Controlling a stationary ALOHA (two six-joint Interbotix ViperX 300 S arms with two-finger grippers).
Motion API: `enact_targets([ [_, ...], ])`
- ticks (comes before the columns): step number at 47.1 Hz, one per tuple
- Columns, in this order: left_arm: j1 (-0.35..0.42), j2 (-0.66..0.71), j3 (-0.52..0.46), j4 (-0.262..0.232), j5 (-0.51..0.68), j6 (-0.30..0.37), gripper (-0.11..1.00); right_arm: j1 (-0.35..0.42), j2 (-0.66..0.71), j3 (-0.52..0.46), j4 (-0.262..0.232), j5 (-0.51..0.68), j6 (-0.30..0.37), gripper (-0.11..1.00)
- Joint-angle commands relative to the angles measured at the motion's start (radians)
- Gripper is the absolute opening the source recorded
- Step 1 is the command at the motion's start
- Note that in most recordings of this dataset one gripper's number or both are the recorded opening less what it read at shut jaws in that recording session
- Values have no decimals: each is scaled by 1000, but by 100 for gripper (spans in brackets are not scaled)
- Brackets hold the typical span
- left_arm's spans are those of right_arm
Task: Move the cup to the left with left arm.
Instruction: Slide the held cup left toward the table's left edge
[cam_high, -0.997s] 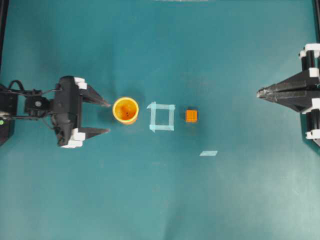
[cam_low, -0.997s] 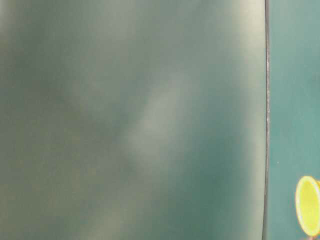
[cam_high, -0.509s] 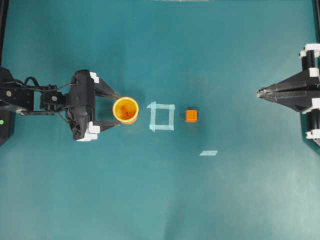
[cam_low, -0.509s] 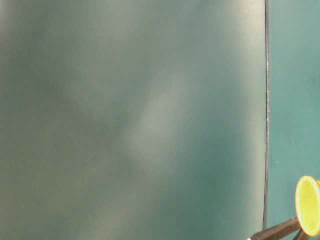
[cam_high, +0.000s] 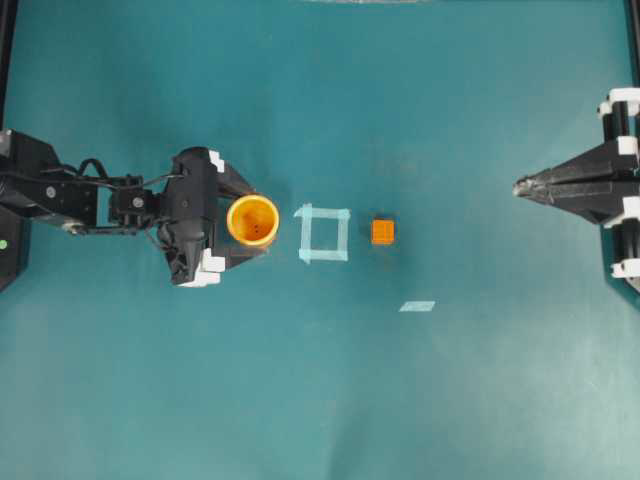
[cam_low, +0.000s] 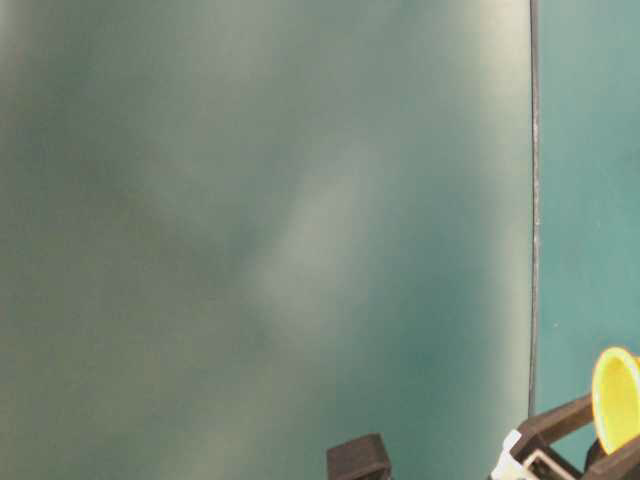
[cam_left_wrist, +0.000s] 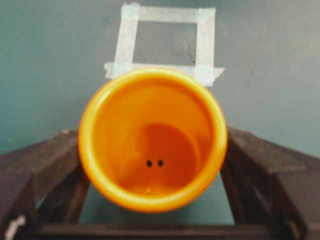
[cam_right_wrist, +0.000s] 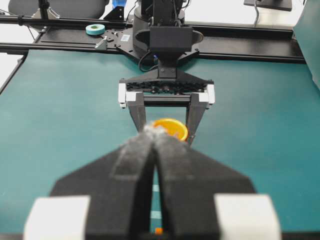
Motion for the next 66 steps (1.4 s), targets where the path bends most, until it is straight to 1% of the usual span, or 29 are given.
enact_targets([
  [1, -3, 0, -21, 3, -11, 2, 81, 2, 6, -26, -2, -6, 2, -1],
  [11, -3, 2, -14, 2, -8, 5, 79, 2, 6, -23, -2, -5, 2, -1],
  [17, -5, -3, -8, 3, -12, 5, 67, 2, 6, -26, -2, -5, 3, -1],
  [18, -5, -3, -6, 2, -14, 3, 67, 2, 6, -26, 0, -5, 3, -1],
  [27, -15, -6, 8, 3, -41, 3, 67, 2, 6, -26, 0, -5, 3, -1],
  [36, -23, -31, 52, 3, -43, 3, 66, 2, 6, -26, 0, -5, 3, -1],
  [46, -25, -100, 115, 3, -38, 2, 64, 2, 9, -26, 0, -3, 3, -1],
  [66, -25, -262, 250, 3, 46, -3, 64, 0, 11, -23, 0, 5, 5, -1],
])
